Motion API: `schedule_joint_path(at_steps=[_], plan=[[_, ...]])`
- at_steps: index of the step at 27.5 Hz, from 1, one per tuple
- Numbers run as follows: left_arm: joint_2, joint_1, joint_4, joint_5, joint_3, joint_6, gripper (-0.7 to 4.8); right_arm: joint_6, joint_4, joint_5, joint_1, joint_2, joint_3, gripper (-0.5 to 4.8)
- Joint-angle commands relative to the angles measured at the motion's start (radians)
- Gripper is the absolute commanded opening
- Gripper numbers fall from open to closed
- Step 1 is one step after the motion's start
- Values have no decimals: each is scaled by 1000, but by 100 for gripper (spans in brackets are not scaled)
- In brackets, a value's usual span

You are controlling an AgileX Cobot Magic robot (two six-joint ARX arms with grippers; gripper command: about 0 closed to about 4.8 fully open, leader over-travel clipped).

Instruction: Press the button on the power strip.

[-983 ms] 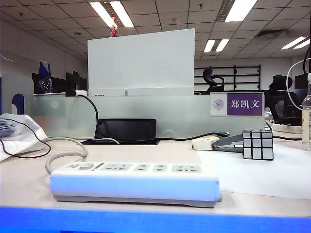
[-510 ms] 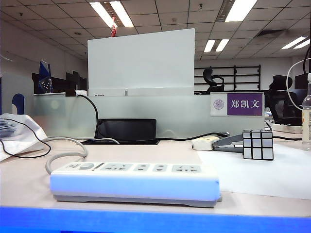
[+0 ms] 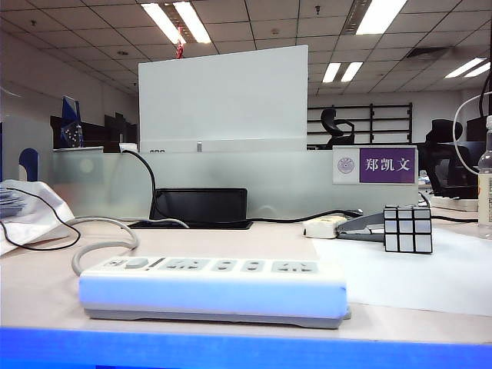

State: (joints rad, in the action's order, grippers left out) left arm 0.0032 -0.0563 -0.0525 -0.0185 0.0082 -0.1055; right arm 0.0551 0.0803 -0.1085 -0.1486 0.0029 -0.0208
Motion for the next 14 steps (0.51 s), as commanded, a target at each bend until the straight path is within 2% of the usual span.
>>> schedule_joint_path(at_steps=[1, 4, 8, 14], plan=[[-1, -2, 8, -4, 1, 0, -5, 25, 5, -12, 84, -2, 10, 0], [-1, -2, 8, -4, 1, 0, -5, 77, 4, 67, 214, -2, 10, 0], [-1, -2, 8, -4, 1, 0, -5, 84, -36, 155, 320, -2, 11, 0], [-1, -2, 8, -4, 1, 0, -5, 89, -119, 154, 328, -2, 17, 0]])
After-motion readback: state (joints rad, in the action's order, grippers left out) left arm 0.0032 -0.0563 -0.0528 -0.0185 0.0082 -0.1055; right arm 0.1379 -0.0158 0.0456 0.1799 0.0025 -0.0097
